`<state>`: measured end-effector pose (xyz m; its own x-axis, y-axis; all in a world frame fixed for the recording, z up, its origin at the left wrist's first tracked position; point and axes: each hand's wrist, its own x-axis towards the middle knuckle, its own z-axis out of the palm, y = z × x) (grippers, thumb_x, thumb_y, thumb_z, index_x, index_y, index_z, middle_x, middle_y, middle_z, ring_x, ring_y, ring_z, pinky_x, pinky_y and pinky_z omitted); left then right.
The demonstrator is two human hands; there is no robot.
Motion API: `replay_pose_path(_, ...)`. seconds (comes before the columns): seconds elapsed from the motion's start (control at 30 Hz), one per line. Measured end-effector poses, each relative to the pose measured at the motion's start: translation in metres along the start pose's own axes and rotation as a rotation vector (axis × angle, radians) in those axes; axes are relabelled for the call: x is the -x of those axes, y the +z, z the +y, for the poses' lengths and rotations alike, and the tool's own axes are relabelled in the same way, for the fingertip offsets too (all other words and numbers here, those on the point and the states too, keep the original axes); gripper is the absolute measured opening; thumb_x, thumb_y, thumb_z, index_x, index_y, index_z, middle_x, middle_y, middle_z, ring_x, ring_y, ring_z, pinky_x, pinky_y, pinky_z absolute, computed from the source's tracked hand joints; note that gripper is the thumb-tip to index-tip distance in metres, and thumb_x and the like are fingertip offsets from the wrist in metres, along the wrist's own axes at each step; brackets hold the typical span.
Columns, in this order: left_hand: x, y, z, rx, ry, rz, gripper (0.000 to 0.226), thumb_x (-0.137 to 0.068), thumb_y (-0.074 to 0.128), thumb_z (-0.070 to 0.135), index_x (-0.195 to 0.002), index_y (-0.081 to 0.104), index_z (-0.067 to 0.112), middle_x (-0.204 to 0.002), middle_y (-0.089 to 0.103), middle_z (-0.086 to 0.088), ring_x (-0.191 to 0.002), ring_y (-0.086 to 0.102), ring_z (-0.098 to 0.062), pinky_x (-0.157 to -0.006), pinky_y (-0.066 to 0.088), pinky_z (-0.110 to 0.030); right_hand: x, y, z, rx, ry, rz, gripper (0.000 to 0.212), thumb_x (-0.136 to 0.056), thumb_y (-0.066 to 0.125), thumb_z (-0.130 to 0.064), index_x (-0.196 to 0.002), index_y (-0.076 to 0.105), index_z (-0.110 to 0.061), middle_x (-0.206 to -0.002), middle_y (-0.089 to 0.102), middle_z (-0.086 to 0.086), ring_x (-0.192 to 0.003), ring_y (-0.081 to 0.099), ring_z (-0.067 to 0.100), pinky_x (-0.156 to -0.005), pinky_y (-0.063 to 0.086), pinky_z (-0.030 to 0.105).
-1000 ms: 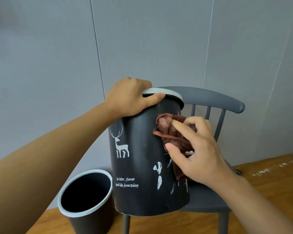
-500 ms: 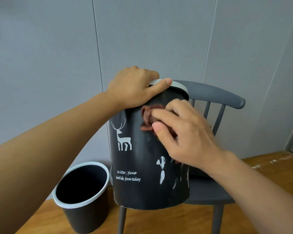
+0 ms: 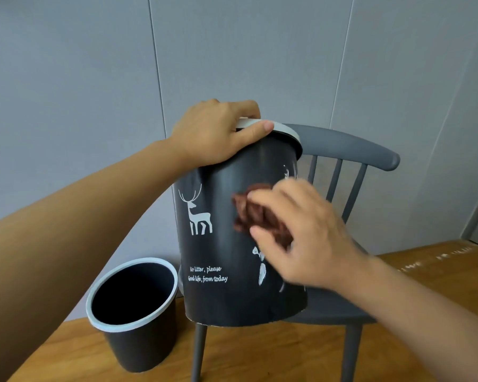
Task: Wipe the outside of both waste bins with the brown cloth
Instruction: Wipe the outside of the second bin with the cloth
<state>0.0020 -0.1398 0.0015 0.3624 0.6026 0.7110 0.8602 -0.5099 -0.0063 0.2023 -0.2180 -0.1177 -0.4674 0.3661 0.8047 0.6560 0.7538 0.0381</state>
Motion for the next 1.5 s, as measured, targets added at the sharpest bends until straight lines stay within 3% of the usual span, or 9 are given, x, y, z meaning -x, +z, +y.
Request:
replay_pose_path(0.17,0.004,-0.003,-0.004,0.076,-0.033,-0.009,0.042,-0.093,0.045,0.072,-0.099,0.067,0.037,-0.075,0.063,0.009,-0.082,0.059,-0.023,-0.078,0.052,-0.042,0.034,-0.002,-0.010,-0.037,-0.139,-0.142,0.030,-0.091,0.072,-0.029,-0.117,0.072,-0.013,-0.096,0.062,0.000,-0.083,0.056,0.021,-0.069,0.051,0.037)
replay_pose_path(0.3,0.002,-0.005,-0.001,0.077,-0.041,-0.022,0.043,-0.092,0.048,0.071,-0.101,0.069,0.035,-0.079,0.065,0.008,-0.085,0.061,-0.025,-0.078,0.052,-0.042,0.003,-0.007,0.008,-0.085,0.123,0.057,0.031,-0.092,0.070,-0.035,-0.119,0.071,-0.021,-0.103,0.068,-0.006,-0.094,0.063,0.018,-0.080,0.055,0.040)
replay_pose_path(0.37,0.001,-0.004,-0.002,0.071,-0.047,-0.022,0.043,-0.093,0.047,0.071,-0.102,0.069,0.035,-0.082,0.067,0.007,-0.087,0.061,-0.025,-0.078,0.051,-0.040,0.004,-0.004,0.008,-0.106,0.170,0.093,0.028,-0.092,0.071,-0.033,-0.116,0.072,-0.019,-0.098,0.066,-0.005,-0.088,0.061,0.017,-0.076,0.054,0.039)
replay_pose_path(0.6,-0.002,-0.002,-0.003,0.085,-0.037,-0.026,0.040,-0.093,0.047,0.071,-0.099,0.069,0.038,-0.079,0.063,0.011,-0.085,0.059,-0.022,-0.073,0.048,-0.036,0.046,-0.006,-0.013,-0.119,-0.142,-0.194,0.018,-0.094,0.071,-0.030,-0.107,0.075,-0.017,-0.087,0.063,-0.006,-0.077,0.054,0.015,-0.067,0.050,0.033)
replay_pose_path(0.8,-0.004,-0.001,0.003,0.075,-0.017,-0.031,0.042,-0.094,0.047,0.069,-0.101,0.070,0.035,-0.086,0.068,0.008,-0.087,0.059,-0.022,-0.076,0.048,-0.036,0.005,-0.004,0.007,-0.077,0.152,0.106,0.026,-0.092,0.072,-0.035,-0.112,0.075,-0.018,-0.092,0.066,-0.003,-0.085,0.061,0.020,-0.073,0.054,0.040)
replay_pose_path(1.03,-0.004,-0.002,0.004,0.100,-0.038,-0.038,0.041,-0.095,0.049,0.066,-0.102,0.071,0.032,-0.084,0.067,0.008,-0.085,0.058,-0.020,-0.068,0.042,-0.032,0.051,-0.008,-0.022,-0.158,-0.079,-0.215,0.012,-0.086,0.073,-0.030,-0.094,0.073,-0.022,-0.078,0.060,-0.011,-0.071,0.051,0.013,-0.063,0.048,0.034)
replay_pose_path(1.23,-0.002,-0.004,0.011,0.079,-0.022,-0.049,0.042,-0.095,0.049,0.066,-0.103,0.071,0.031,-0.091,0.071,0.003,-0.088,0.059,-0.023,-0.074,0.047,-0.035,-0.001,-0.013,0.002,-0.101,0.225,0.080,0.022,-0.090,0.068,-0.041,-0.107,0.072,-0.027,-0.093,0.068,-0.011,-0.085,0.064,0.016,-0.073,0.055,0.039)
replay_pose_path(1.3,-0.003,-0.004,0.009,0.078,-0.026,-0.052,0.042,-0.095,0.049,0.066,-0.103,0.071,0.031,-0.088,0.069,0.004,-0.087,0.059,-0.023,-0.071,0.044,-0.033,0.002,-0.012,0.002,-0.111,0.202,0.031,0.021,-0.089,0.068,-0.040,-0.104,0.072,-0.026,-0.090,0.066,-0.012,-0.081,0.063,0.015,-0.071,0.055,0.038)
replay_pose_path(1.5,-0.002,-0.003,0.003,0.108,-0.049,-0.055,0.038,-0.095,0.049,0.067,-0.094,0.069,0.035,-0.072,0.060,0.012,-0.082,0.058,-0.022,-0.070,0.046,-0.034,0.049,-0.025,-0.020,-0.153,0.067,-0.385,0.012,-0.087,0.066,-0.042,-0.093,0.071,-0.033,-0.082,0.064,-0.019,-0.079,0.060,0.006,-0.070,0.054,0.031)
